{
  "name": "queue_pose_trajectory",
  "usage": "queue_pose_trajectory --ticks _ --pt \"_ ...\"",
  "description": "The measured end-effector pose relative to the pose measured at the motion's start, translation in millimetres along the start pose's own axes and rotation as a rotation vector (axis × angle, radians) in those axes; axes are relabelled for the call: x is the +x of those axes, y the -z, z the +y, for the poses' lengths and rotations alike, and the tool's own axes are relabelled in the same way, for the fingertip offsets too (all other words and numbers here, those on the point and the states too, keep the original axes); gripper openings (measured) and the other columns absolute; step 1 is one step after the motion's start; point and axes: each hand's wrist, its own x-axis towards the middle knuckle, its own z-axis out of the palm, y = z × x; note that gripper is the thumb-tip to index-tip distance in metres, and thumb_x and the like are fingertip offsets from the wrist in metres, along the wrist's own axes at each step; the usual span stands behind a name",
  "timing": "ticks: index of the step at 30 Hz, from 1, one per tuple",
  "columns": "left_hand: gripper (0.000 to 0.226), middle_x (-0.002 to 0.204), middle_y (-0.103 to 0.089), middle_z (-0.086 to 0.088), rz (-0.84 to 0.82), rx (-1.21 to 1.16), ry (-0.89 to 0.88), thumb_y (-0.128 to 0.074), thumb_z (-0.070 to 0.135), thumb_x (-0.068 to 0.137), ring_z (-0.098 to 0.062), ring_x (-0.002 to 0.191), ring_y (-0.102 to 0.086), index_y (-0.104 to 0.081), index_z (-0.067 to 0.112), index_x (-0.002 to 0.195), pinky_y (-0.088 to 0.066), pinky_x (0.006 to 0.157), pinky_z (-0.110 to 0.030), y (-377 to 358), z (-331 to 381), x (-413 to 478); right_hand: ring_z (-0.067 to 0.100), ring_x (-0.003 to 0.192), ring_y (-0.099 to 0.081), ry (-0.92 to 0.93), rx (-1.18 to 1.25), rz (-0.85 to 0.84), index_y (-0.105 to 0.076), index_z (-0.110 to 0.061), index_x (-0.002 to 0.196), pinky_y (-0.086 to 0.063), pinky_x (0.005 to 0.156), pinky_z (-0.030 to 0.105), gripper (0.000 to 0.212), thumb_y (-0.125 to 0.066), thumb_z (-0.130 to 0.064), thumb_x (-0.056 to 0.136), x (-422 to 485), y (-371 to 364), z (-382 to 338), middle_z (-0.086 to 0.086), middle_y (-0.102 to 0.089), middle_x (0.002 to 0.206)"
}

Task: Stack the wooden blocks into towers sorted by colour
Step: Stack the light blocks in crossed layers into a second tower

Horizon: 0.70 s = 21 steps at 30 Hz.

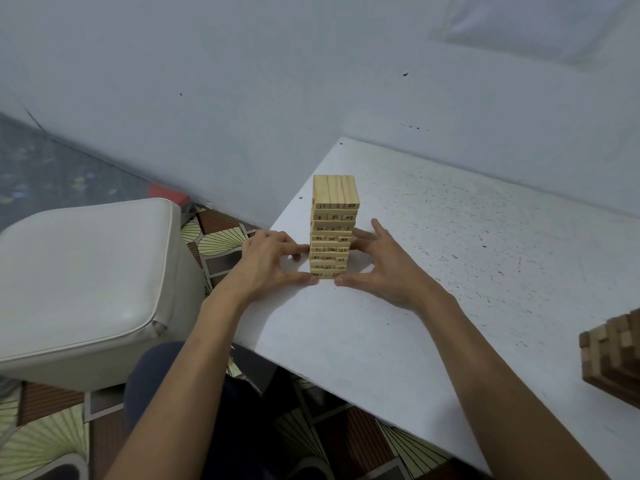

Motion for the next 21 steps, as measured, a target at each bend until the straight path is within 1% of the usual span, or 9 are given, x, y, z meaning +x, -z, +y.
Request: queue_pose_trajectory --ticks 4,9,12,15,21 --pt "0.058 0.107 -0.059 0.007 -0.011 -0.001 -0.002 -0.074 0.057 0.075 -0.016 0.110 -0.040 -0.066 0.027 0.123 -0.033 0.101 -0.043 -0.8 2.1 3.4 0.011 0.151 0.011 -0.011 -0.034 0.008 -0.051 -0.043 0.137 -0.006 0.119 0.050 0.067 -0.074 -0.057 0.076 -1.5 2.7 -0.6 -0.021 -0.020 0.160" --pt "0.057 0.105 -0.058 0.008 -0.023 0.013 -0.018 -0.074 0.058 0.074 -0.014 0.107 -0.037 -0.068 0.026 0.120 -0.033 0.100 -0.041 -3.9 6.8 10.9 0.009 0.150 0.014 -0.020 -0.039 0.024 -0.054 -0.041 0.135 -0.006 0.119 0.048 0.065 -0.074 -0.058 0.076 -5.0 8.2 5.0 -0.022 -0.016 0.161" --pt "0.057 0.106 -0.059 0.009 -0.039 0.018 -0.029 -0.075 0.058 0.073 -0.016 0.112 -0.040 -0.068 0.027 0.121 -0.031 0.101 -0.040 -5.9 12.5 17.3 0.009 0.150 0.015 -0.036 -0.051 0.033 -0.055 -0.039 0.134 -0.006 0.120 0.049 0.065 -0.074 -0.059 0.076 -7.9 13.7 8.8 -0.021 -0.013 0.162" --pt "0.055 0.106 -0.059 0.010 -0.044 0.022 -0.048 -0.076 0.057 0.073 -0.019 0.117 -0.041 -0.069 0.027 0.119 -0.029 0.098 -0.036 -9.6 20.1 25.0 0.010 0.150 0.016 -0.050 -0.065 0.037 -0.056 -0.038 0.135 -0.007 0.120 0.050 0.064 -0.074 -0.058 0.076 -11.6 20.7 13.7 -0.020 -0.011 0.163" --pt "0.055 0.110 -0.059 0.010 -0.076 0.015 -0.062 -0.076 0.057 0.073 -0.017 0.120 -0.038 -0.068 0.028 0.119 -0.024 0.096 -0.032 -20.1 36.4 43.4 0.010 0.150 0.017 -0.082 -0.072 0.067 -0.056 -0.037 0.135 -0.006 0.120 0.048 0.065 -0.074 -0.058 0.076 -18.6 33.1 30.0 -0.018 -0.010 0.163"
